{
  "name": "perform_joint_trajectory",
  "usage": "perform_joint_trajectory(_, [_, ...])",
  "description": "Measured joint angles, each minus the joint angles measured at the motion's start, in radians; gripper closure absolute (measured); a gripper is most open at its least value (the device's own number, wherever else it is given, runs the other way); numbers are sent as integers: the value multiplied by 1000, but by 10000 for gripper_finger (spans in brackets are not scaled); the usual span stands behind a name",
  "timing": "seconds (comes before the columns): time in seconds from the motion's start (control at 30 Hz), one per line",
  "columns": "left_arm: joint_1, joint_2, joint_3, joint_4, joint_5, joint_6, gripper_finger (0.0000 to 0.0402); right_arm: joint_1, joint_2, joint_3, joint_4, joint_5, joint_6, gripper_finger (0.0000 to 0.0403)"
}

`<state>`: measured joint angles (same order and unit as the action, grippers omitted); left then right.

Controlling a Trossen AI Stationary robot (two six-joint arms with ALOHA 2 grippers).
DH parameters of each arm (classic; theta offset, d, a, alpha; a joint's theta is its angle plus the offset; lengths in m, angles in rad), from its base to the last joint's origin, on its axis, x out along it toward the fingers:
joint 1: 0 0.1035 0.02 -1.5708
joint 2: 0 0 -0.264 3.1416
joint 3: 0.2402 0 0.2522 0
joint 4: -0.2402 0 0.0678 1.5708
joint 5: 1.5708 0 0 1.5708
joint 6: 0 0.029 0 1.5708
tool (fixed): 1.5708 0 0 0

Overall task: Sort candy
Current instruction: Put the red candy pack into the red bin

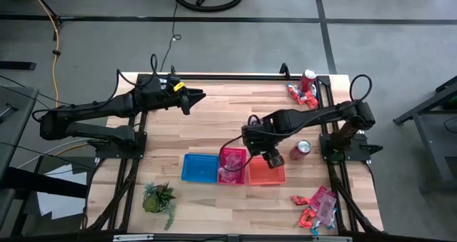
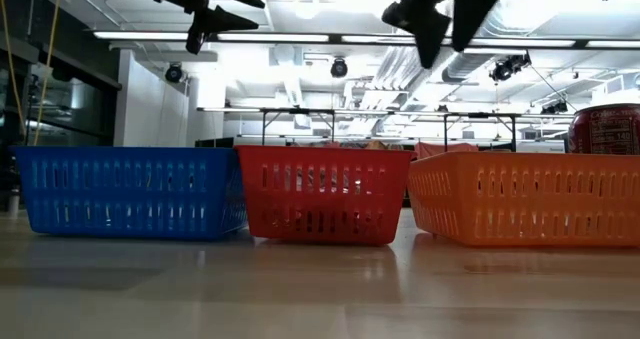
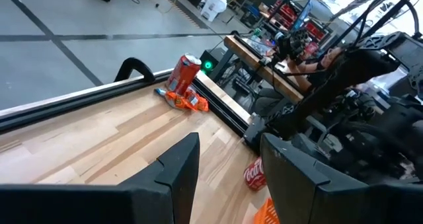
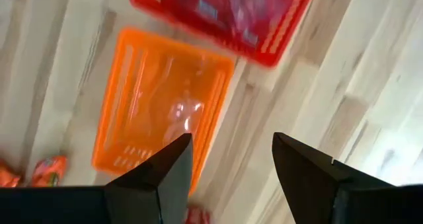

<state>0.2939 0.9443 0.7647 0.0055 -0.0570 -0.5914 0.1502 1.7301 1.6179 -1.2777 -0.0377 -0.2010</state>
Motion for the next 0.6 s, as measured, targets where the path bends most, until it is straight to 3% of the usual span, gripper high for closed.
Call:
perform_joint_trajectory(0.1, [0, 0, 0, 0, 8, 10, 252, -26, -45, -82, -3, 0, 44, 199])
perform_joint_trajectory(0.3, [0, 0, 0, 0, 21, 40, 252, -117, -277, -392, 119, 24, 209, 199])
perform_joint_trajectory(0.43, [0, 0, 0, 0, 20, 71, 252, -212, -437, -513, 188, 228, 453, 199])
perform_joint_trajectory(0.53, [0, 0, 0, 0, 19, 100, 252, -318, -509, -527, 191, 432, 731, 199])
perform_joint_trajectory(0.6, [0, 0, 0, 0, 19, 115, 252, -408, -525, -521, 189, 496, 835, 199])
